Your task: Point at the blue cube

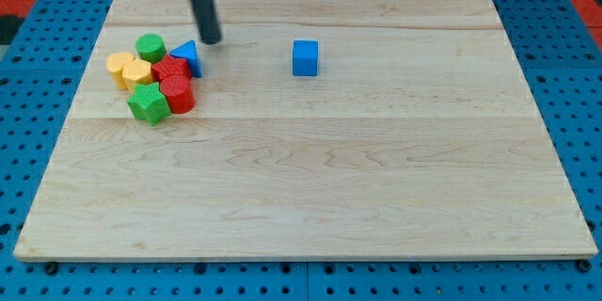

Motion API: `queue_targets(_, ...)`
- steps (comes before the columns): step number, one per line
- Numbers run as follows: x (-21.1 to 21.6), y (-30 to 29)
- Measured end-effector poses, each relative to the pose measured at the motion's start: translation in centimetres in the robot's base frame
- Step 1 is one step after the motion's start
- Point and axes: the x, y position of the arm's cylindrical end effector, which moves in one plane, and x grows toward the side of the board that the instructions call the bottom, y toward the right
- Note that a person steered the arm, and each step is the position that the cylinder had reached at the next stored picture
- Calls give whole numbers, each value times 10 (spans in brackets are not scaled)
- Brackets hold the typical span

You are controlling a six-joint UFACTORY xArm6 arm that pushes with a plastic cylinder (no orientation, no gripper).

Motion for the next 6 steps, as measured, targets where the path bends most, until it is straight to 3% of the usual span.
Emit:
queue_targets(2, 2, 149)
queue_targets(3, 57, 222)
queue_targets(4, 75, 188)
queue_targets(5, 45, 134)
queue_targets(6, 13, 121)
